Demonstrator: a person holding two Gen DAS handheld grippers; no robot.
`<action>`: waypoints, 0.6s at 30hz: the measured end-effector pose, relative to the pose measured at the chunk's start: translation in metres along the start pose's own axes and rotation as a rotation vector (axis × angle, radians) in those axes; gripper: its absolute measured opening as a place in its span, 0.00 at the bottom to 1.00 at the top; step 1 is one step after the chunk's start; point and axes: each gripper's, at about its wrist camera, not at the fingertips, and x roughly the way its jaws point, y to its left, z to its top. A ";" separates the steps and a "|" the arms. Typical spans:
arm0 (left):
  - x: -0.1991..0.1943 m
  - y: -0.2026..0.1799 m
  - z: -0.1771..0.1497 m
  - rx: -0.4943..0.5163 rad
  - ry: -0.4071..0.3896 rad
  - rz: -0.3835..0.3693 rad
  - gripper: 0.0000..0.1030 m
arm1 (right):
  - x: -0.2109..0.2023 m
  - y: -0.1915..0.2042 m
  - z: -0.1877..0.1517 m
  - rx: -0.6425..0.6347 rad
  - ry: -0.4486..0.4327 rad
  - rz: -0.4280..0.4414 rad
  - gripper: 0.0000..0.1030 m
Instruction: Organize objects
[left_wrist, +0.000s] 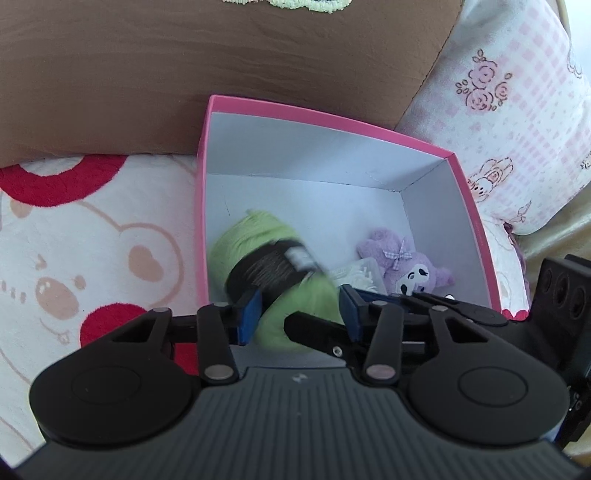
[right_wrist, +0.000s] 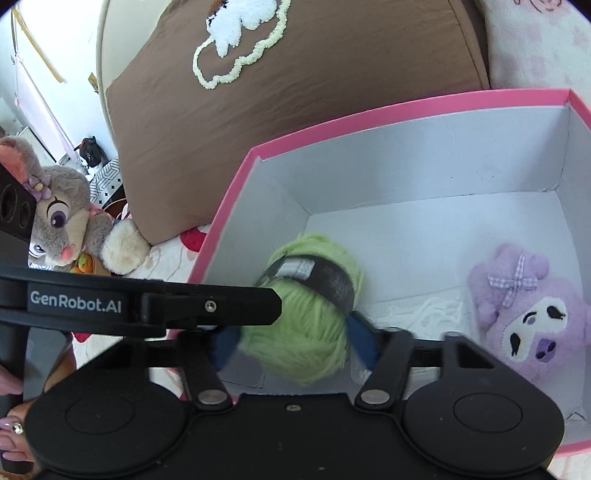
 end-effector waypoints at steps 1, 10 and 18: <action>0.000 0.000 0.000 0.000 0.000 -0.001 0.38 | 0.001 0.000 -0.001 -0.003 0.001 -0.001 0.52; 0.008 -0.005 -0.003 0.021 0.001 0.033 0.37 | 0.010 0.006 -0.005 -0.018 0.001 -0.041 0.45; 0.007 -0.005 -0.001 -0.009 -0.018 0.033 0.36 | 0.015 0.029 -0.013 -0.150 -0.084 -0.187 0.45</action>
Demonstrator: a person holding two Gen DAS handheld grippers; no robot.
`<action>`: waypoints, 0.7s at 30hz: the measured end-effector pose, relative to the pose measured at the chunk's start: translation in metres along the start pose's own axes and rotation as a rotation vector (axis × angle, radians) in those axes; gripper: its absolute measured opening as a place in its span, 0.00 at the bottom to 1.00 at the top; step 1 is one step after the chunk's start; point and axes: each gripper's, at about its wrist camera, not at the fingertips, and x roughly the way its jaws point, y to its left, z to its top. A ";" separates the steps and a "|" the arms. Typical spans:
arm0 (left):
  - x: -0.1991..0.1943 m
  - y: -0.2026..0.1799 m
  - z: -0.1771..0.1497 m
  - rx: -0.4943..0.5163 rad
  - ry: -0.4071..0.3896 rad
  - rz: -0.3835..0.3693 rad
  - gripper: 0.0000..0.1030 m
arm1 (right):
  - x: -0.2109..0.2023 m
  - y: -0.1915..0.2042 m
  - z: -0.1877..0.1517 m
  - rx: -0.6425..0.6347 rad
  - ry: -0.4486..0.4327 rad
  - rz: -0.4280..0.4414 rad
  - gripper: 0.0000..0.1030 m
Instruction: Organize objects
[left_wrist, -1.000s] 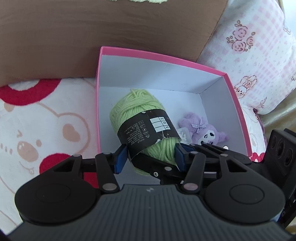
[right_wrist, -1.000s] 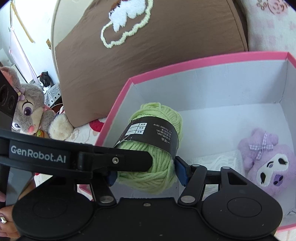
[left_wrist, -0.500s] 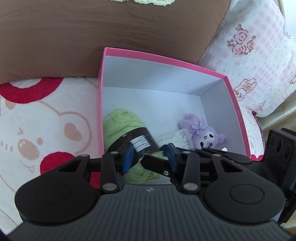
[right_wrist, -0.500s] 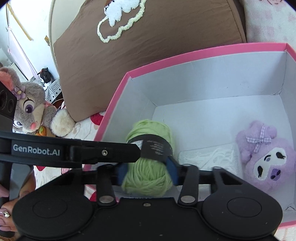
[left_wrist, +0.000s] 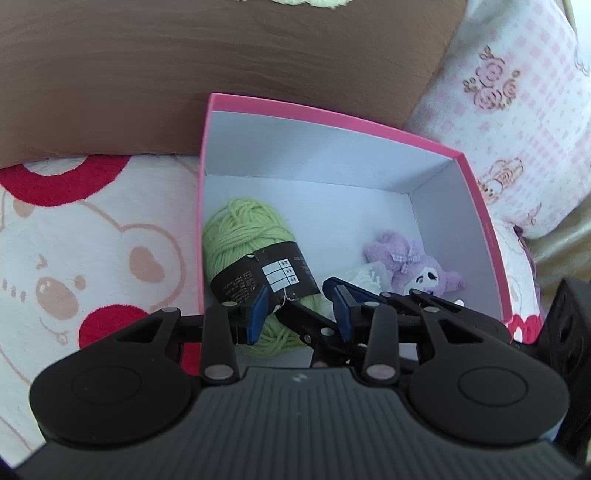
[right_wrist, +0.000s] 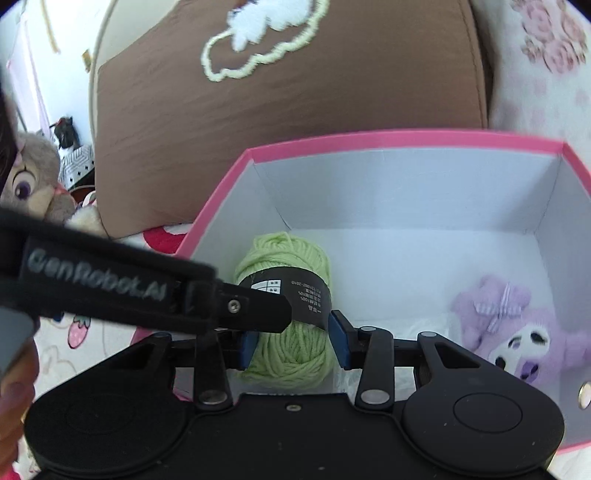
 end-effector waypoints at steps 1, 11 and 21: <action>-0.001 0.000 0.000 -0.003 -0.001 0.000 0.36 | 0.000 -0.001 0.000 0.000 0.014 0.005 0.45; -0.029 -0.010 0.000 -0.013 -0.021 -0.008 0.36 | -0.042 -0.011 0.006 0.051 0.042 0.022 0.46; -0.082 -0.033 -0.013 0.020 -0.040 0.035 0.40 | -0.115 0.009 0.011 0.008 0.008 -0.030 0.53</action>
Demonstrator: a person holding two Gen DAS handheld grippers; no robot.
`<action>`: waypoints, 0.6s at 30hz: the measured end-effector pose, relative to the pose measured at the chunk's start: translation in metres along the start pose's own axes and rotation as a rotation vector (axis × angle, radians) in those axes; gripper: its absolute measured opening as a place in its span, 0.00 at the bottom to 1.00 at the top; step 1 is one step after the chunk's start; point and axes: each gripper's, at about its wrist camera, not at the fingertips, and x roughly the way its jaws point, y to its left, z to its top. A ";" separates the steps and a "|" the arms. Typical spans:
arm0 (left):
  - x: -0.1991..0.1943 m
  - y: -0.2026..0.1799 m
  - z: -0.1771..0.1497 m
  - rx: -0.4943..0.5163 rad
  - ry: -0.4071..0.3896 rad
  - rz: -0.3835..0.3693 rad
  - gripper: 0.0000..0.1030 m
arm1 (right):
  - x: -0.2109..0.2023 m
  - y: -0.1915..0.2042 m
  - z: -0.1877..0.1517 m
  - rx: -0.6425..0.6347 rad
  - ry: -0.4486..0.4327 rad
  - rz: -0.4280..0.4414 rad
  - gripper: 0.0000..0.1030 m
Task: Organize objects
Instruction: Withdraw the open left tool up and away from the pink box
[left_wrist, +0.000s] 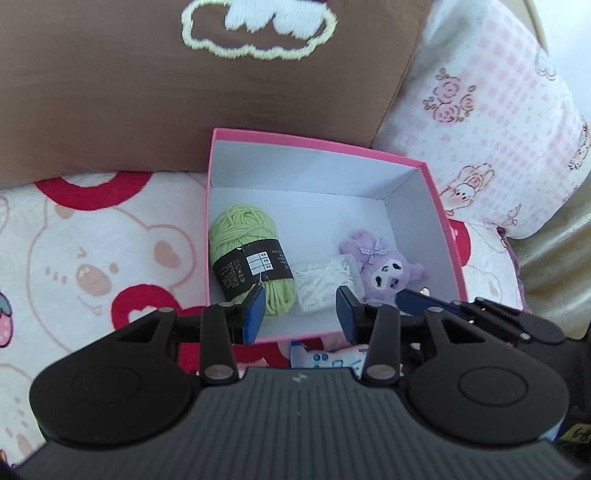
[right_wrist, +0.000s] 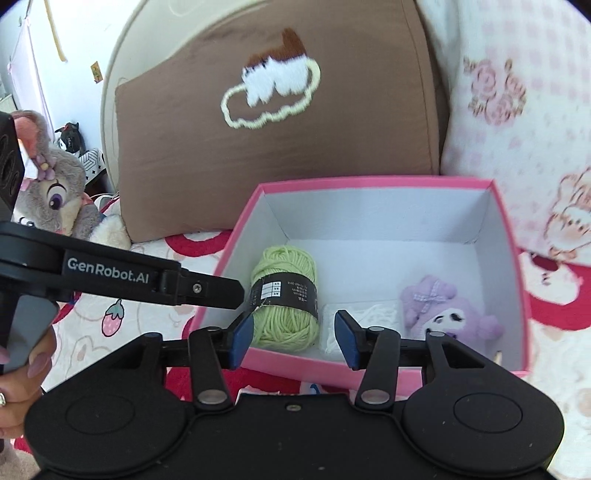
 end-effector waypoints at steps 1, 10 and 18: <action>-0.006 -0.001 -0.001 -0.002 -0.004 0.001 0.40 | -0.007 0.001 0.001 0.001 -0.002 -0.002 0.54; -0.068 -0.032 -0.016 0.092 -0.039 0.022 0.50 | -0.079 0.009 0.010 -0.018 -0.052 0.039 0.60; -0.122 -0.051 -0.032 0.126 -0.053 -0.015 0.61 | -0.129 0.017 0.000 -0.049 -0.068 0.010 0.67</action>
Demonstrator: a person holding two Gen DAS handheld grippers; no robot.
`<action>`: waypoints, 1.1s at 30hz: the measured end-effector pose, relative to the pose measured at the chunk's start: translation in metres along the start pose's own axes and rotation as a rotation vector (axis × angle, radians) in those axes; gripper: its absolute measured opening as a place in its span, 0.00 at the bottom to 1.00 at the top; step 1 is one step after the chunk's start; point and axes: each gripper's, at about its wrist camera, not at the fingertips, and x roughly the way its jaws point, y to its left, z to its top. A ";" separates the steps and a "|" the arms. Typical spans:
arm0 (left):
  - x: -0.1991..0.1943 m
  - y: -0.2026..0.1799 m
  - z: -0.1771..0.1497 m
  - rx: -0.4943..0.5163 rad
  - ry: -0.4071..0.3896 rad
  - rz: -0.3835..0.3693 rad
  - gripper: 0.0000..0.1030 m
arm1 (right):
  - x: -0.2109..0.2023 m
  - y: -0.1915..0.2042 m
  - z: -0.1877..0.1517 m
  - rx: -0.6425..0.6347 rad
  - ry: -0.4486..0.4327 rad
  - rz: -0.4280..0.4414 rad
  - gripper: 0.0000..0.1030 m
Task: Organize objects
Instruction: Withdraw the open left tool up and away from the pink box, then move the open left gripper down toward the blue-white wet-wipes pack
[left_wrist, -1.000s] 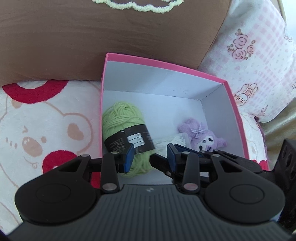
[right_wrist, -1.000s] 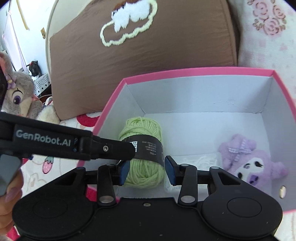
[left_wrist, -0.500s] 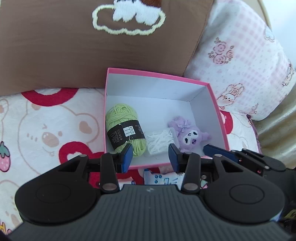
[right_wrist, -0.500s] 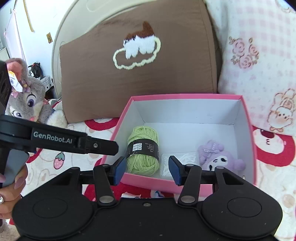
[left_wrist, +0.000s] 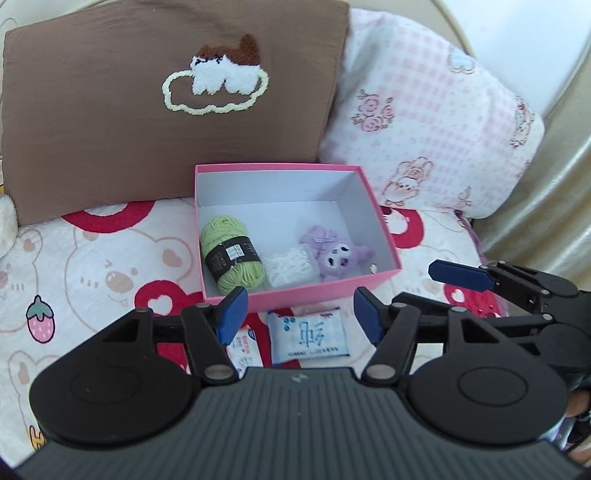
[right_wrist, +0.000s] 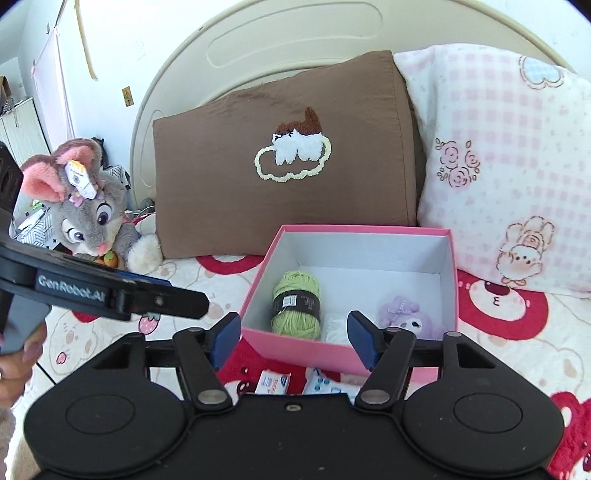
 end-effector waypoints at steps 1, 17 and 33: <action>-0.006 -0.002 -0.002 0.005 -0.006 -0.002 0.61 | -0.005 0.002 -0.002 -0.007 0.007 0.004 0.68; -0.024 -0.033 -0.049 0.089 0.033 -0.046 0.79 | -0.037 0.005 -0.053 -0.008 0.041 -0.014 0.87; 0.031 -0.019 -0.081 0.073 0.104 -0.042 0.85 | -0.042 -0.011 -0.092 -0.031 -0.156 -0.019 0.99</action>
